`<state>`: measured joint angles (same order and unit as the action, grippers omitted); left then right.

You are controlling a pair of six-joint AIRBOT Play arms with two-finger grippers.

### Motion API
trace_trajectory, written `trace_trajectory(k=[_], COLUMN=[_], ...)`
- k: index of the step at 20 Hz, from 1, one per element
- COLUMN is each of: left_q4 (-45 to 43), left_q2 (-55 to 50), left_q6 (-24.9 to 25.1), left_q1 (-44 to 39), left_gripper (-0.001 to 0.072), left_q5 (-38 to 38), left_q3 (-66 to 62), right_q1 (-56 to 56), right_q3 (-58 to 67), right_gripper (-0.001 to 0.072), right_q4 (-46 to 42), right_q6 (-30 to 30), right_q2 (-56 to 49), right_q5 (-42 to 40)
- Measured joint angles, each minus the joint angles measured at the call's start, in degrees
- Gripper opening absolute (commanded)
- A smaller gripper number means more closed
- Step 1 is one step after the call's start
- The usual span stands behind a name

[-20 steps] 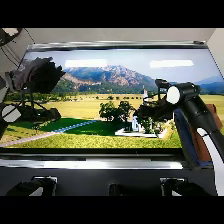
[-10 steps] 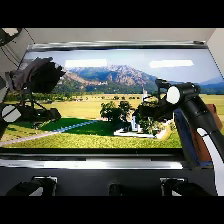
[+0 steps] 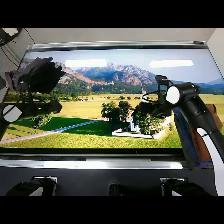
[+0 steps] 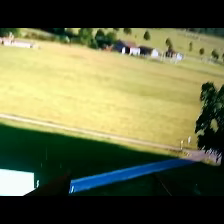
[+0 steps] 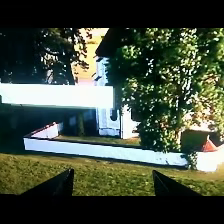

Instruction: Fold the shirts.

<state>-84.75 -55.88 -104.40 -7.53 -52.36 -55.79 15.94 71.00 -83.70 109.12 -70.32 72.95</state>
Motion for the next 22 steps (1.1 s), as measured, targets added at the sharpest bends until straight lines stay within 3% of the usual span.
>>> trace_trajectory(k=[3, 5, 6, 8, 13, 17, 22], left_q4=[0.9, 1.4, 2.2, 5.3, 15.2, 17.8, 19.8], left_q2=[-2.9, -9.0, -13.1, -23.0, -43.6, -52.1, -59.0], left_q6=[-3.4, -7.9, -9.3, -11.5, -13.1, -12.0, -10.6], left_q1=[2.5, 7.3, 10.2, 17.0, 29.9, 32.8, 33.7], left_gripper=[0.0596, 0.0614, 0.0617, 0.072, 0.072, 0.072, 0.072], left_q5=[13.9, 17.3, 16.6, 10.9, -4.6, -4.9, 0.5], left_q3=[-2.8, -9.8, -14.7, -26.8, -46.5, -50.3, -51.5], right_q1=[0.0, 0.0, 0.0, 0.0, 0.0, 0.0, 0.0], right_q3=[0.0, 0.0, 0.0, 0.0, 0.0, 0.0, 0.0], right_gripper=[0.056, 0.0561, 0.0561, 0.0561, 0.0561, 0.0561, 0.0561], right_q4=[-0.7, -1.1, -1.2, -1.3, -1.3, -1.1, -1.0], right_q6=[-0.1, -1.4, -2.0, -2.7, -3.5, -3.4, -1.4], right_q2=[0.0, 0.0, 0.0, 0.0, 0.0, 0.0, 0.0], right_q5=[-0.9, -1.3, -1.5, -1.6, -2.1, -2.5, -3.3])
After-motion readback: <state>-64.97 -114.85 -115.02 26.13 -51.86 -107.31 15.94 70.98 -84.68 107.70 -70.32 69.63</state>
